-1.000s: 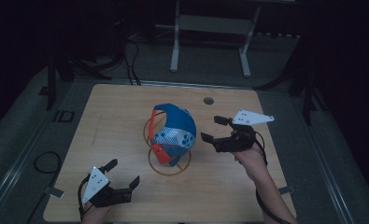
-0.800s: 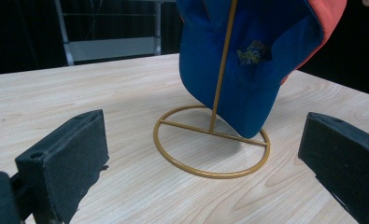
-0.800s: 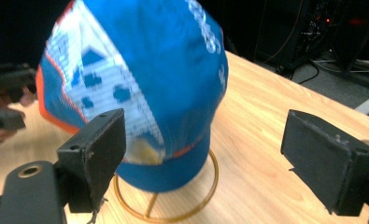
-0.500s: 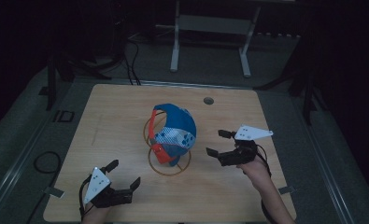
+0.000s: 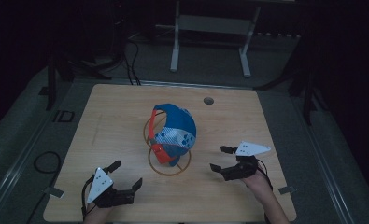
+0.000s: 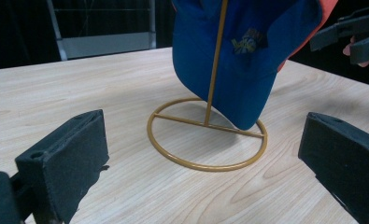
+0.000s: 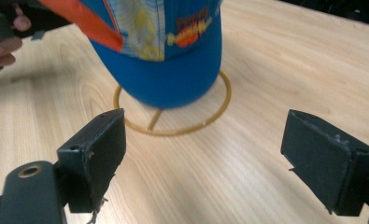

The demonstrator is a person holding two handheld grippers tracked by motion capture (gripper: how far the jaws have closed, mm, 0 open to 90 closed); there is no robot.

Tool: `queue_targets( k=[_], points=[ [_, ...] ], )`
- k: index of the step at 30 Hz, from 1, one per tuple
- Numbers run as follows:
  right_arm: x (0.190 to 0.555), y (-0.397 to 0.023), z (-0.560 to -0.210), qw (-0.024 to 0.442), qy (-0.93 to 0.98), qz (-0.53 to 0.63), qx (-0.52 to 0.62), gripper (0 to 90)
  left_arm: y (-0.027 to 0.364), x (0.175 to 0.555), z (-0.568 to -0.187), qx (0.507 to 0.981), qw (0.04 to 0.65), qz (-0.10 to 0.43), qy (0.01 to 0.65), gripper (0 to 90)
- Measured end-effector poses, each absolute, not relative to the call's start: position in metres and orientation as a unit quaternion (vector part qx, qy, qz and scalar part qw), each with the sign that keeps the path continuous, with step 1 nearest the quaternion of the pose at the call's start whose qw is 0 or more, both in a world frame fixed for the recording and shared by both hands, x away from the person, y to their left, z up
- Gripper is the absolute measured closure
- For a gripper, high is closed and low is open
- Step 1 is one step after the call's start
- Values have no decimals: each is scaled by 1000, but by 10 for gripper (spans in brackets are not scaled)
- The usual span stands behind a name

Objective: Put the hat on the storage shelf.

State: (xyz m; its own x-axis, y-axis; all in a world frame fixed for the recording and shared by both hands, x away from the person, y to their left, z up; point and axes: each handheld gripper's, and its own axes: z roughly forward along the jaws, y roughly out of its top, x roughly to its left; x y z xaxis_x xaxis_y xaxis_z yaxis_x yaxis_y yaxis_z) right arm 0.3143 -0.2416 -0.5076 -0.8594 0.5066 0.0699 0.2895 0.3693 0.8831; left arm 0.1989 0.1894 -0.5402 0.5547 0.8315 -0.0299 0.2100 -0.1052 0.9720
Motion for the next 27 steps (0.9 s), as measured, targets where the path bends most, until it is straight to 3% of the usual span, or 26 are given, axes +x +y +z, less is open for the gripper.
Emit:
queue_targets(
  k=[27],
  points=[
    [298, -281, -548, 106, 837, 473, 253, 140, 190, 203, -551, 704, 535, 271, 381, 18]
  ],
)
